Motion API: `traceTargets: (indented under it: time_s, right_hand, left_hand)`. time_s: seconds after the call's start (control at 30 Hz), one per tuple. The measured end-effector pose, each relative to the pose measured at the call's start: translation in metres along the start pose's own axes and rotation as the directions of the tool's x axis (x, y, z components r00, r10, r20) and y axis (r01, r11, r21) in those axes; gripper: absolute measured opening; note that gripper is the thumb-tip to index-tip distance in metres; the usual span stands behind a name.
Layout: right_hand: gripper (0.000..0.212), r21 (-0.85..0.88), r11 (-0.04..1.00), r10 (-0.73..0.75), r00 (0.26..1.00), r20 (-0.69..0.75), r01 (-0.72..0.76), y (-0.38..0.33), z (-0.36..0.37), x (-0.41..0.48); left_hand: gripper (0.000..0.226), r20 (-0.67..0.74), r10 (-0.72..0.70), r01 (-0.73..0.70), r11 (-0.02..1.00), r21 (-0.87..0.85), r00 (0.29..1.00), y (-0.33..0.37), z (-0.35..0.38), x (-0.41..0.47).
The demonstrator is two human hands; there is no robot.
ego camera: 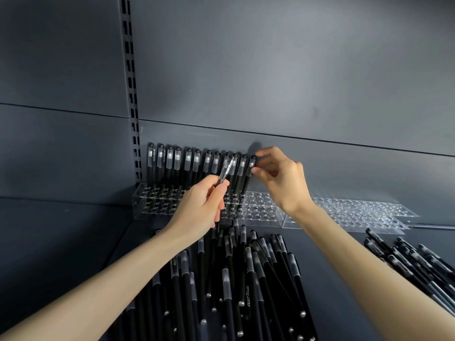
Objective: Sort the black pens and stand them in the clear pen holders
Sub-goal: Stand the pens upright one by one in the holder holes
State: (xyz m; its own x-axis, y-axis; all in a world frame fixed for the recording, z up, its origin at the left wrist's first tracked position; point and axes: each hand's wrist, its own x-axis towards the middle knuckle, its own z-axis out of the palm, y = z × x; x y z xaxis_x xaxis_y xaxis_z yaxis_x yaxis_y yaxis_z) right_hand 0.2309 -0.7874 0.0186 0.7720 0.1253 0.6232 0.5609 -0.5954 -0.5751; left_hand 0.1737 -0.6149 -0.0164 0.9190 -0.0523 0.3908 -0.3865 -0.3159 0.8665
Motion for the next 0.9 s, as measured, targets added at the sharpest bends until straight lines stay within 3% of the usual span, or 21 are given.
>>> traceTargets:
  time_s: [0.1,0.2,0.4,0.53,0.6,0.7,0.77,0.9]
  right_hand:
    - [0.017,0.099,0.995,0.004,0.996,-0.093,0.005,-0.011,-0.006,-0.008]
    - [0.018,0.369,0.923,0.096,0.993,0.062,-0.112,-0.023,-0.005,-0.018]
    - [0.024,0.536,0.825,0.122,0.982,0.144,-0.181,-0.025,-0.003,-0.024]
    - [0.026,0.512,0.845,0.116,0.988,0.104,-0.153,-0.022,-0.011,-0.025]
    - [0.029,0.487,0.865,0.124,0.992,0.024,-0.120,-0.018,-0.019,-0.019]
    - [0.034,0.346,0.936,0.104,0.990,-0.091,-0.067,-0.009,-0.030,-0.009]
    - [0.037,0.281,0.959,0.079,0.986,-0.144,-0.035,-0.005,-0.033,-0.004]
    - [0.039,0.232,0.973,0.036,0.975,-0.219,0.016,-0.002,-0.035,0.004]
  left_hand:
    - [0.016,0.017,0.043,-0.043,0.999,0.021,0.999,-0.001,0.001,-0.001]
    - [0.015,0.048,0.060,-0.063,0.996,0.066,0.997,-0.001,0.005,-0.003]
    - [0.022,0.100,0.089,-0.089,0.996,0.000,0.991,0.005,0.013,-0.006]
    - [0.018,0.135,0.061,-0.058,0.998,-0.020,0.989,0.007,0.014,-0.009]
    - [0.031,0.117,0.075,-0.098,0.975,0.199,0.990,-0.002,0.013,-0.009]
    - [0.064,0.155,0.151,-0.214,0.771,0.599,0.976,-0.009,0.008,-0.008]
    - [0.079,0.229,0.105,-0.239,0.668,0.704,0.968,-0.012,0.007,-0.009]
    - [0.084,0.292,0.048,-0.265,0.577,0.773,0.955,-0.017,0.011,-0.012]
